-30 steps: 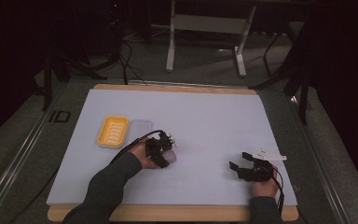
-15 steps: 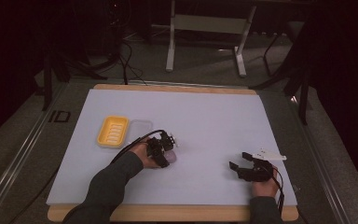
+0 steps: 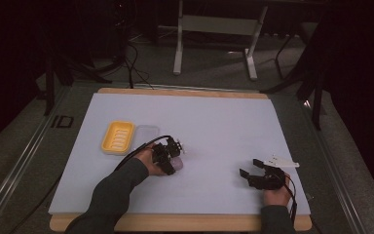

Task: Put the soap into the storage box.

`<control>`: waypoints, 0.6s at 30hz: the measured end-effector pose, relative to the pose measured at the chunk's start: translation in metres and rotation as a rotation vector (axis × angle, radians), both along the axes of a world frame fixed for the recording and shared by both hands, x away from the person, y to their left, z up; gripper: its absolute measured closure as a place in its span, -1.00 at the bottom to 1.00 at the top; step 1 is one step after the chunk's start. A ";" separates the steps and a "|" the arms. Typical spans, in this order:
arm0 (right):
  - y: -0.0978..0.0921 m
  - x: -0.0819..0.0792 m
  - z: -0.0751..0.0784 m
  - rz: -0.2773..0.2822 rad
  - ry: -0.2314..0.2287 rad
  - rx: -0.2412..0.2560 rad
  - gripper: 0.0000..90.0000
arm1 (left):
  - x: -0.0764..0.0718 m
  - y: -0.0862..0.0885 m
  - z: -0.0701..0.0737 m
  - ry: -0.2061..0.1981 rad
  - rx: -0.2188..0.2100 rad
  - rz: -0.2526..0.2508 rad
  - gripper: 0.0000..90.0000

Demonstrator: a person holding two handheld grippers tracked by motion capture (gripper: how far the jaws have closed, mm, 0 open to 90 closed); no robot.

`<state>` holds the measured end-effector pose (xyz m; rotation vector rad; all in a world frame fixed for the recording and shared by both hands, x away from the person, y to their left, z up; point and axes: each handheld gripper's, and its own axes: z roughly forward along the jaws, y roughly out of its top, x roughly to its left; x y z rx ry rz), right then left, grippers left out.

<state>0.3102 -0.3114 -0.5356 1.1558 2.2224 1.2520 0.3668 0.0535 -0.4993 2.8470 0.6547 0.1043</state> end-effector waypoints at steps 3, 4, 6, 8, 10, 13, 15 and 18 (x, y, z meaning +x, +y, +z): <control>0.000 0.000 0.000 -0.001 0.001 0.000 -0.48 | 0.001 0.002 0.000 0.000 0.001 0.005 0.11; 0.000 0.000 0.000 0.000 0.000 0.000 -0.48 | 0.001 0.002 0.000 -0.003 0.002 0.005 0.11; 0.000 0.000 0.000 0.000 0.000 0.000 -0.48 | 0.001 0.004 0.000 -0.002 0.001 0.012 0.11; 0.000 0.000 0.000 0.000 0.000 0.000 -0.48 | 0.001 0.005 0.000 0.000 0.001 0.016 0.11; 0.000 0.000 0.000 -0.001 0.000 0.001 -0.48 | 0.002 0.007 0.000 -0.003 0.007 0.018 0.11; 0.000 0.000 0.000 -0.001 0.000 0.001 -0.48 | 0.003 0.010 0.000 -0.006 0.003 0.029 0.11; 0.000 0.000 0.000 -0.001 0.000 0.001 -0.48 | 0.003 0.010 0.000 -0.005 0.001 0.034 0.11; 0.000 0.000 0.000 -0.001 -0.001 0.001 -0.48 | 0.004 0.014 0.002 -0.008 -0.005 0.044 0.11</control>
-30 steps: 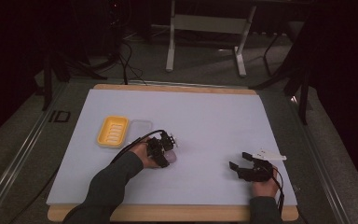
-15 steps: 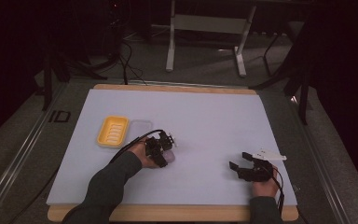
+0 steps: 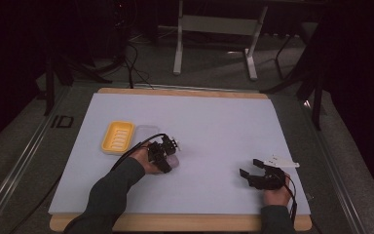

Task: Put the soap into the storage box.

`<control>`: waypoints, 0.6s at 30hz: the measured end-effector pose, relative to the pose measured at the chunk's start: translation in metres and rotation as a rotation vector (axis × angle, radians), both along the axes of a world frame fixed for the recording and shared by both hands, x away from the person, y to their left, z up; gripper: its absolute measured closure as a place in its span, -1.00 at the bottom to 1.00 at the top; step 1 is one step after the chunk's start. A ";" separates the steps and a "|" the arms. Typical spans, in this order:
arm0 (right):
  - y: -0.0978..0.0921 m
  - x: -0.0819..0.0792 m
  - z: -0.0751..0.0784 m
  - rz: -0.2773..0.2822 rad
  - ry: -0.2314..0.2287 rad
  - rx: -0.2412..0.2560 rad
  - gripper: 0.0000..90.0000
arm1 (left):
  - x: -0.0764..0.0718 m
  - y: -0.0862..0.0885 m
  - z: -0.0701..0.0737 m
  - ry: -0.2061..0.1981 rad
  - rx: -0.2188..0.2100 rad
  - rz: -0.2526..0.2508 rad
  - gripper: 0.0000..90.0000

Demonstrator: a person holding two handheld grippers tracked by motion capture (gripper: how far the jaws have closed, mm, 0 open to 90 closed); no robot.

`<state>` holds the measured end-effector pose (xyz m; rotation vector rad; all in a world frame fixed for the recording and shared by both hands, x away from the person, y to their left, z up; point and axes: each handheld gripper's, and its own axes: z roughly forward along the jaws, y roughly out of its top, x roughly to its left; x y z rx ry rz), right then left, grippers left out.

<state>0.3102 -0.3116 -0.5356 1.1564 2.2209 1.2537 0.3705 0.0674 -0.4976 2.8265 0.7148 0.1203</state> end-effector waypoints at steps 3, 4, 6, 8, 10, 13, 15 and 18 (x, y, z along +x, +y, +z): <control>0.000 0.000 0.000 0.000 0.000 0.000 -0.48 | 0.000 0.000 0.000 -0.001 -0.001 0.003 0.11; 0.000 0.000 0.000 0.000 0.000 0.000 -0.48 | 0.000 0.003 0.002 -0.003 -0.003 0.007 0.11; 0.000 0.000 0.000 0.000 0.000 0.000 -0.48 | 0.000 0.004 0.002 -0.004 -0.006 0.015 0.11; 0.000 0.000 0.000 0.000 0.000 0.000 -0.48 | 0.001 0.006 0.003 -0.003 -0.009 0.025 0.11; 0.000 0.000 0.000 0.000 -0.001 0.000 -0.48 | 0.002 0.009 0.004 -0.004 -0.010 0.030 0.11; 0.000 0.000 0.000 0.000 0.000 0.000 -0.48 | 0.002 0.012 0.005 -0.007 -0.015 0.040 0.11; 0.000 0.000 0.000 0.000 0.000 0.000 -0.48 | 0.002 0.013 0.005 -0.008 -0.017 0.043 0.11; 0.000 0.000 0.000 0.000 -0.001 0.000 -0.48 | 0.002 0.018 0.007 -0.012 -0.026 0.061 0.11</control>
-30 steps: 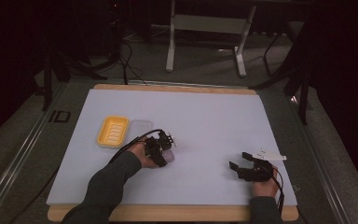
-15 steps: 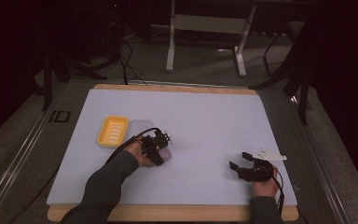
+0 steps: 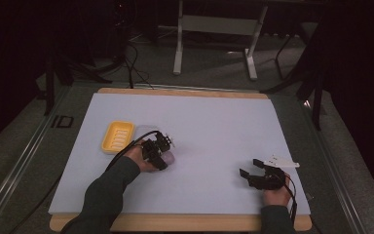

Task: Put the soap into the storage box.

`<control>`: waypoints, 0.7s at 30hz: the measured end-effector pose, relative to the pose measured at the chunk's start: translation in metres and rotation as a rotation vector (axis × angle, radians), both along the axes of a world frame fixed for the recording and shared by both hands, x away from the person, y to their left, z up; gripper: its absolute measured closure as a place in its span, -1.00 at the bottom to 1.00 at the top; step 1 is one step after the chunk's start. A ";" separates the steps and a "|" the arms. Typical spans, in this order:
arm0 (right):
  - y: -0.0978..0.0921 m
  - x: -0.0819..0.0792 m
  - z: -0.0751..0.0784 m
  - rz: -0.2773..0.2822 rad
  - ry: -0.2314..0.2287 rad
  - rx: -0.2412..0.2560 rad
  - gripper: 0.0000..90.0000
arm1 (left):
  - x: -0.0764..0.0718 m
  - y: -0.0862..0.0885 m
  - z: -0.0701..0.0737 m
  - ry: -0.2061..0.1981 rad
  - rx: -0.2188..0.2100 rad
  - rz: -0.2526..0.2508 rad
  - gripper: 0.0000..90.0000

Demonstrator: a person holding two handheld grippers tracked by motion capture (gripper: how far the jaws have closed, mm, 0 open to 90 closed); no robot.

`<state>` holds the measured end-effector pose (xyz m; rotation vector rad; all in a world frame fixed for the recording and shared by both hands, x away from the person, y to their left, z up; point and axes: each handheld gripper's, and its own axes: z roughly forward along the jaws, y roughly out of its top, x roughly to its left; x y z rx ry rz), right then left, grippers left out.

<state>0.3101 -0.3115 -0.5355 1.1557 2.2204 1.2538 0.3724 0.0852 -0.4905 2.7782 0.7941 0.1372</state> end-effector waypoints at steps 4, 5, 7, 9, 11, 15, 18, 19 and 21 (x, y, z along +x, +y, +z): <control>0.000 0.000 0.000 0.000 0.000 0.000 -0.48 | 0.001 0.005 0.002 -0.003 -0.007 0.013 0.11; 0.000 0.000 0.000 0.000 0.000 0.000 -0.48 | 0.001 0.006 0.003 -0.005 -0.009 0.019 0.11; 0.000 0.000 0.000 0.000 0.000 0.000 -0.48 | 0.001 0.008 0.004 -0.004 -0.014 0.027 0.11; 0.000 0.000 0.000 0.000 0.000 0.000 -0.48 | 0.001 0.008 0.004 -0.004 -0.014 0.027 0.11; 0.000 0.000 0.000 0.000 0.000 0.000 -0.48 | 0.002 0.012 0.006 -0.009 -0.021 0.041 0.11; 0.000 0.000 0.000 0.000 0.000 0.000 -0.48 | 0.003 0.016 0.010 -0.011 -0.025 0.054 0.11; 0.000 0.000 0.000 0.000 0.000 0.000 -0.48 | 0.004 0.020 0.012 -0.017 -0.027 0.066 0.11; 0.000 0.000 0.000 0.000 0.000 0.000 -0.48 | 0.004 0.021 0.013 -0.019 -0.030 0.071 0.11; 0.000 0.000 0.000 0.000 0.000 0.000 -0.48 | 0.004 0.023 0.014 -0.018 -0.031 0.077 0.11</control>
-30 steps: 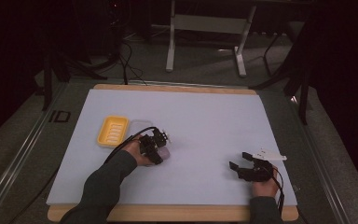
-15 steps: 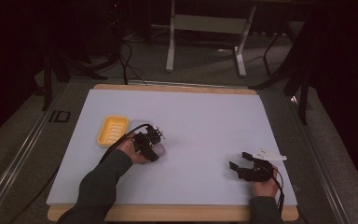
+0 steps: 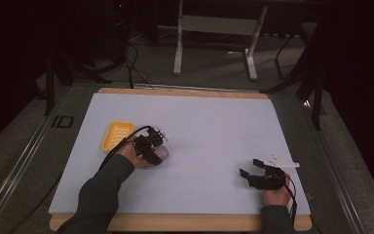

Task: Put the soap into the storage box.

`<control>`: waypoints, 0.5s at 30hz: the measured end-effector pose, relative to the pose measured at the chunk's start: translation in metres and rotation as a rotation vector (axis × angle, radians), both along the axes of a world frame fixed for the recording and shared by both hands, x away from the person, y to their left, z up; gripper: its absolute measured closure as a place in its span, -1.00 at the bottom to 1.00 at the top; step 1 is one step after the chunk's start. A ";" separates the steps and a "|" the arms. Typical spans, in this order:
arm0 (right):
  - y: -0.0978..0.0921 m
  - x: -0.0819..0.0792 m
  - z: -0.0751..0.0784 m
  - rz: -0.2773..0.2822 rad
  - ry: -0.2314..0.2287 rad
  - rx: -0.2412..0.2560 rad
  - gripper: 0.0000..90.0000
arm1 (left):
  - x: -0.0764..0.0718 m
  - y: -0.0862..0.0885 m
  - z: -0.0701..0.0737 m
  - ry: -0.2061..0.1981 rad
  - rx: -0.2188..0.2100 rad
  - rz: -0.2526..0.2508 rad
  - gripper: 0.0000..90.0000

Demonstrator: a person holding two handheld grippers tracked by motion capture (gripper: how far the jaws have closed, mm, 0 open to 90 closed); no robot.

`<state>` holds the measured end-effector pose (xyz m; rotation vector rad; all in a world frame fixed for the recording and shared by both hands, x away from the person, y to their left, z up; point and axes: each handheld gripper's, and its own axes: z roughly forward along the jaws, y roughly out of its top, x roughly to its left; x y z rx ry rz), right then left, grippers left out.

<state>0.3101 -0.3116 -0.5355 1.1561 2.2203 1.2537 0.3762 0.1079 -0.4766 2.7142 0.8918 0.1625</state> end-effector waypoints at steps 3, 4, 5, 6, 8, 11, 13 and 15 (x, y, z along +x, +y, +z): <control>0.000 0.000 0.000 0.000 0.000 0.000 -0.48 | 0.001 0.004 0.003 -0.004 -0.007 0.015 0.11; 0.000 0.000 0.000 0.000 0.000 0.000 -0.48 | 0.001 0.006 0.004 -0.008 -0.007 0.019 0.11; 0.000 0.000 0.000 0.000 0.000 0.000 -0.48 | 0.002 0.007 0.005 -0.010 -0.009 0.020 0.11; 0.000 0.000 0.000 0.000 0.000 0.000 -0.48 | 0.002 0.008 0.005 -0.011 -0.016 0.027 0.11; 0.000 0.000 0.000 0.000 -0.001 0.000 -0.48 | 0.002 0.011 0.006 -0.012 -0.021 0.037 0.11; 0.000 0.000 0.000 0.000 0.000 0.000 -0.48 | 0.003 0.015 0.006 -0.009 -0.022 0.052 0.11; 0.000 0.000 0.000 0.000 0.000 0.000 -0.48 | 0.004 0.017 0.006 -0.012 -0.025 0.063 0.11; 0.000 0.000 0.000 -0.001 0.000 0.000 -0.48 | 0.004 0.019 0.007 -0.013 -0.029 0.073 0.11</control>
